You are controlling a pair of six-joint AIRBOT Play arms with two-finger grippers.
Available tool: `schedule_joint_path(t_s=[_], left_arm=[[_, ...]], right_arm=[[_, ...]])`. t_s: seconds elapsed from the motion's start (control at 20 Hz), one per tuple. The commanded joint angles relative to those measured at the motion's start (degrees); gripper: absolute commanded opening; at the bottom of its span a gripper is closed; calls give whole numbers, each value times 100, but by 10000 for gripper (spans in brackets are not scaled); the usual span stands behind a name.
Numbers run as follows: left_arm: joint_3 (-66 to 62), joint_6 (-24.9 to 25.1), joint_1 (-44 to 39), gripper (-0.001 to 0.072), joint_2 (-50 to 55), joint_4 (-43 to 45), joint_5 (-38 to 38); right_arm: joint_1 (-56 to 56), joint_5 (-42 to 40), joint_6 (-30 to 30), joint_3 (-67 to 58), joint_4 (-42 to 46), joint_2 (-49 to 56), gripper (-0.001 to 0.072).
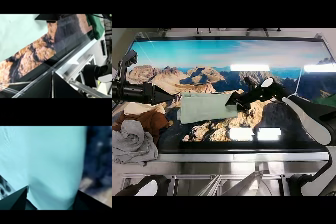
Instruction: Fold the shirts.
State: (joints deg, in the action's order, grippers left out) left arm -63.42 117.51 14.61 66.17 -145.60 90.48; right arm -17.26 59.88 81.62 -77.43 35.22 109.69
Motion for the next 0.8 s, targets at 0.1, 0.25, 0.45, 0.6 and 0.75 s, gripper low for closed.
schedule_joint_path(t_s=[0.1, 0.25, 0.45, 0.6, 0.75], left_arm=[[2, 15, 4, 26, -4, 4, 15], [2, 61, 4, 26, -4, 4, 13], [2, 74, 4, 27, -4, 4, 15], [2, 74, 4, 26, -4, 9, 52], [2, 76, 4, 26, -4, 13, 85]], right_arm=[[-295, -568, -190, 2, -931, 94, 636], [-302, -568, -514, 2, -1606, 199, 113], [-280, -697, -535, -2, -1821, 225, 19], [-66, -546, -538, -7, -1816, 11, 19], [748, -87, -533, -7, -1631, -634, 18]])
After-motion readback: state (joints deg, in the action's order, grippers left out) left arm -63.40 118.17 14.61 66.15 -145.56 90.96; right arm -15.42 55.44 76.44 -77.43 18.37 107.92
